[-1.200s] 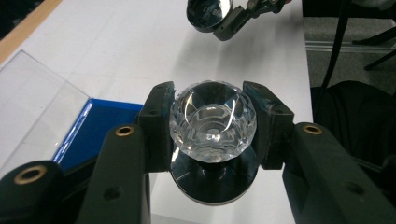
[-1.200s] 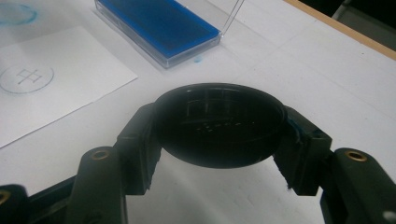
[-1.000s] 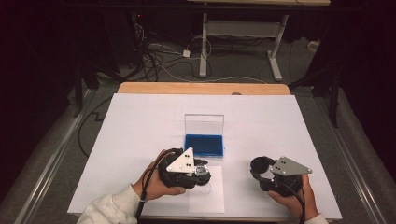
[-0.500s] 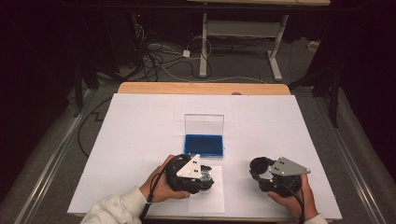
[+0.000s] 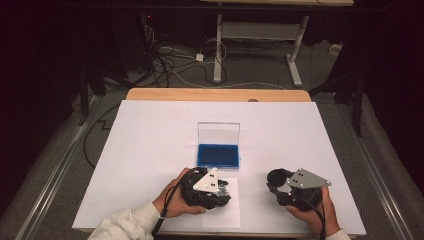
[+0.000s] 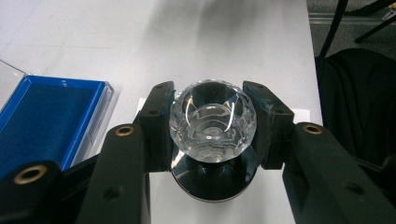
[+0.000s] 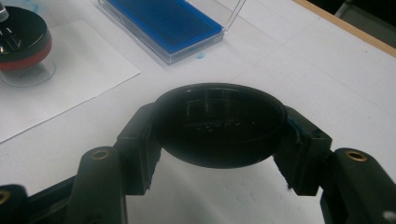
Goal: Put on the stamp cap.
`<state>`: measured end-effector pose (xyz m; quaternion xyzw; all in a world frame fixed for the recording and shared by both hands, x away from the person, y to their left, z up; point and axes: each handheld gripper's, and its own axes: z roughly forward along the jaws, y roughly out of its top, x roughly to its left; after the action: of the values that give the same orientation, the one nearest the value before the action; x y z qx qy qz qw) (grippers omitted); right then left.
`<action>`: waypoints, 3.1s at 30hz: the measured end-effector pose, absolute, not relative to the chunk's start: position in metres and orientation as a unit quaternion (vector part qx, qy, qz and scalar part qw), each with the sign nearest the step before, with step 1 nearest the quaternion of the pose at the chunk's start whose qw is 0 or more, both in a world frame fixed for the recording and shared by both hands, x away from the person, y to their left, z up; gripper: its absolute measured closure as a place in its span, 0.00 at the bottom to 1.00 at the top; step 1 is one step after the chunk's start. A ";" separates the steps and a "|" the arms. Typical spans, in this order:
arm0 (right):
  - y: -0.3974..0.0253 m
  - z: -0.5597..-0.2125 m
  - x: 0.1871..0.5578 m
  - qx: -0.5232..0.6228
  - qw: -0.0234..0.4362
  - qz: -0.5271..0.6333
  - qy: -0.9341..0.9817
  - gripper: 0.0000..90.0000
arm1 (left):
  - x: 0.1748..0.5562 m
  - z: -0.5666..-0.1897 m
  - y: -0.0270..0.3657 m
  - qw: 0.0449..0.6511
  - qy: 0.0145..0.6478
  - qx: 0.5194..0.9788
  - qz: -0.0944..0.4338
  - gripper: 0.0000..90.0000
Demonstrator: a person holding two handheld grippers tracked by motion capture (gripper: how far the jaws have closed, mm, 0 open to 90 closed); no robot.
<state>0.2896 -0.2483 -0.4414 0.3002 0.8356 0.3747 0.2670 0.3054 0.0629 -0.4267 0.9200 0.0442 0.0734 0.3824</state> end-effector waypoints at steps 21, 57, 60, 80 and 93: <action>-0.248 -0.442 0.290 0.300 0.266 0.373 0.837 0.43 | 0.309 -0.441 0.059 0.372 0.045 0.925 0.063 0.61; -0.246 -0.442 0.289 0.299 0.265 0.373 0.837 0.43 | 0.312 -0.447 0.064 0.362 0.053 0.929 0.057 0.61; -0.246 -0.441 0.289 0.298 0.265 0.374 0.837 0.43 | 0.313 -0.448 0.065 0.367 0.055 0.927 0.051 0.61; -0.246 -0.441 0.289 0.298 0.267 0.372 0.838 0.43 | 0.310 -0.447 0.062 0.355 0.051 0.931 0.065 0.61; -0.245 -0.442 0.289 0.298 0.265 0.372 0.838 0.43 | 0.310 -0.446 0.062 0.351 0.052 0.933 0.064 0.61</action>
<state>0.2887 -0.2450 -0.4418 0.2979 0.8383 0.3720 0.2649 0.3100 0.0618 -0.4463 0.9325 0.0522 0.0641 0.3515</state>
